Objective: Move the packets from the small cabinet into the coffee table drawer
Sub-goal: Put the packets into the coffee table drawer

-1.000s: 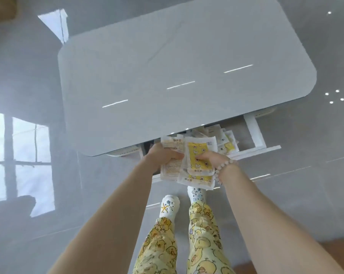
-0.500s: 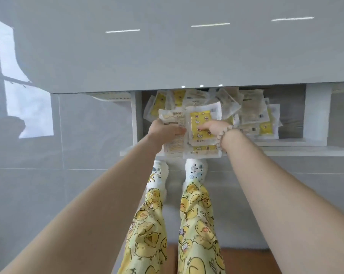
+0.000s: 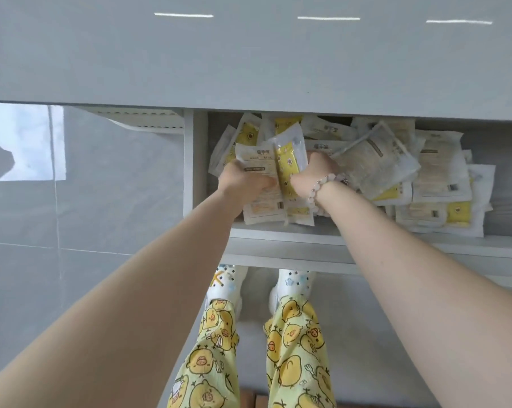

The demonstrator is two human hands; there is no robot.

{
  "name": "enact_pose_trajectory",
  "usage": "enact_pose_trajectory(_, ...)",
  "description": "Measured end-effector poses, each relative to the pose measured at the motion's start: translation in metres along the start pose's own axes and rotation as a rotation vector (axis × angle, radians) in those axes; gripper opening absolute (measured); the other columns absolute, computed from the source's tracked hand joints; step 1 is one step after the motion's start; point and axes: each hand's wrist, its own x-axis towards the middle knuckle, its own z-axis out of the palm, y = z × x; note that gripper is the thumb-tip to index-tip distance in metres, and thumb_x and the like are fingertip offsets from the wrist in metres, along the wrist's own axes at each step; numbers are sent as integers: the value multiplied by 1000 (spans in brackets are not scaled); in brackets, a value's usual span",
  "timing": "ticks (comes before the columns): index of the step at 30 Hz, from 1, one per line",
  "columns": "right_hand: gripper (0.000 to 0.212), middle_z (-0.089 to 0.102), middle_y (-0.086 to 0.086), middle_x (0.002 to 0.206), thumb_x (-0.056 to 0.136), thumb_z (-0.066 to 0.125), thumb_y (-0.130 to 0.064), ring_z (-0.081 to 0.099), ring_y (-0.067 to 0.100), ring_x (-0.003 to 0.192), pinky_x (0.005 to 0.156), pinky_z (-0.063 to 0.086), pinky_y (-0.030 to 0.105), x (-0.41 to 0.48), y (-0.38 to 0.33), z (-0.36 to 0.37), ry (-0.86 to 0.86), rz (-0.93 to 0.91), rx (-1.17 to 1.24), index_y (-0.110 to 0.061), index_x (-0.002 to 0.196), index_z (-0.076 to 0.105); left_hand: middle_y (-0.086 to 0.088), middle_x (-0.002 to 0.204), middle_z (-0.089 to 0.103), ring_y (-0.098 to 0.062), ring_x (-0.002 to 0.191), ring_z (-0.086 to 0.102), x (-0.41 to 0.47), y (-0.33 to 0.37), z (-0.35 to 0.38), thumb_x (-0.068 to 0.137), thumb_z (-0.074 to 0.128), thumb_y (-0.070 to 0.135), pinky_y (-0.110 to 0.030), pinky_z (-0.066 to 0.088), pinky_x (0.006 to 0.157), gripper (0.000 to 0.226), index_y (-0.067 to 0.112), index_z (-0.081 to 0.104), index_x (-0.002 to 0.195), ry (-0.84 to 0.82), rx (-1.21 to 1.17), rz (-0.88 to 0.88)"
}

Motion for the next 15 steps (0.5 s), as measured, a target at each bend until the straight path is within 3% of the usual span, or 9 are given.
enact_pose_trajectory(3,12,53,6,88,91,55,-12,59,24,100,65,42,24,5,1,13,55,-26,-63,-8,80,50,7,85,55,-12,81,54,6,2,7,77,77,18,-16,41,55,35,18,50,98,-10,27,32)
enact_pose_trajectory(5,6,59,7,96,88,59,-10,61,25,100,66,41,25,8,1,19,121,-12,-88,-7,93,58,5,87,56,-13,83,55,12,1,8,77,76,18,-18,44,59,35,17,48,98,12,88,51)
enact_pose_trajectory(9,30,57,13,121,88,64,-12,57,25,110,73,44,29,8,2,27,256,-9,-167,-3,115,56,0,94,58,-20,95,60,22,-4,-1,78,74,20,-25,47,70,32,14,54,102,118,313,88)
enact_pose_trajectory(12,42,56,13,123,85,67,-11,54,27,115,69,44,31,9,2,31,325,30,-171,-6,123,48,-4,108,61,-24,105,59,25,-9,-6,76,75,29,-28,48,72,51,11,52,118,202,413,82)
enact_pose_trajectory(15,55,59,13,120,84,69,-13,55,28,114,66,44,33,11,3,32,373,48,-187,-7,131,39,-9,123,55,-28,116,52,22,-13,-7,78,73,40,-37,48,86,67,7,43,127,239,537,84)
